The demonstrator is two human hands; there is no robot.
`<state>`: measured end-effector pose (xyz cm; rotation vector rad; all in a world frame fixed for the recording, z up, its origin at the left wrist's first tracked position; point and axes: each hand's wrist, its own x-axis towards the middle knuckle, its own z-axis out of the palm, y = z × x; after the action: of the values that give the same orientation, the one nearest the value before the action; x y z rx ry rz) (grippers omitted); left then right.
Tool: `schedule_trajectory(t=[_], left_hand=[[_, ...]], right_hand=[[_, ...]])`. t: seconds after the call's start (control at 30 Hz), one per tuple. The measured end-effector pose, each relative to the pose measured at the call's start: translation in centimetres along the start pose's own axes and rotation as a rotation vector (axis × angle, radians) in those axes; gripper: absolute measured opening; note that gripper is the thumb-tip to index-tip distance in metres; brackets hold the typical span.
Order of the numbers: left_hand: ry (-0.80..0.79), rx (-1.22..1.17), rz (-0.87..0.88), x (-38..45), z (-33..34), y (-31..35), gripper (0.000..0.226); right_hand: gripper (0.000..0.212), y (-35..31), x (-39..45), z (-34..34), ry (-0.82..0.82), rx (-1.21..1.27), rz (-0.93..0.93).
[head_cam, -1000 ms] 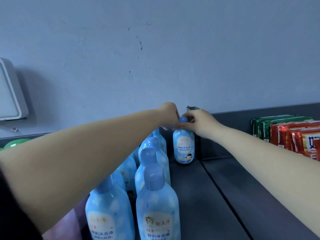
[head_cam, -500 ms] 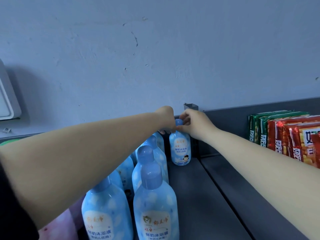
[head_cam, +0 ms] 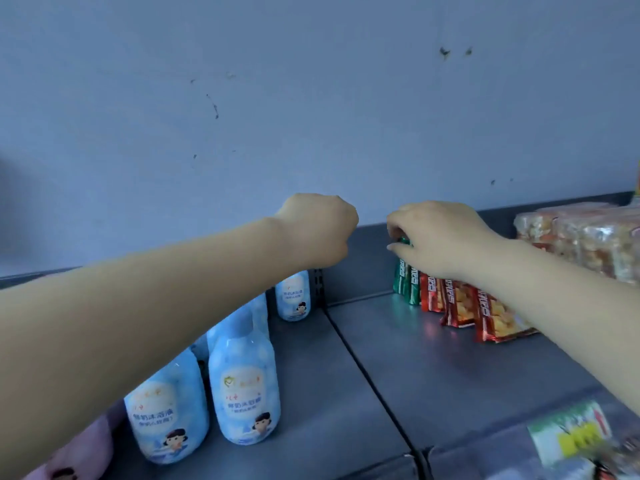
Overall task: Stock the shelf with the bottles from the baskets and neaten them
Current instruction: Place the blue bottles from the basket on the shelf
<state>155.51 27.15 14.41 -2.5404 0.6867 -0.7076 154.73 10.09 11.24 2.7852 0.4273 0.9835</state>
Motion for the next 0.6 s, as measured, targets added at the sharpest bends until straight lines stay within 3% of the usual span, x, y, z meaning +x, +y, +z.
schedule_trajectory(t=[0.27, 0.6], left_hand=[[0.169, -0.185, 0.302, -1.8, -3.5, 12.0, 0.021], [0.195, -0.309, 0.740, -7.2, -5.6, 30.1, 0.029]], right_hand=[[0.013, 3.4, -14.4, -6.2, -0.121, -0.208, 0.117], [0.023, 3.9, -33.6, -7.9, -0.347, -0.284, 0.361]])
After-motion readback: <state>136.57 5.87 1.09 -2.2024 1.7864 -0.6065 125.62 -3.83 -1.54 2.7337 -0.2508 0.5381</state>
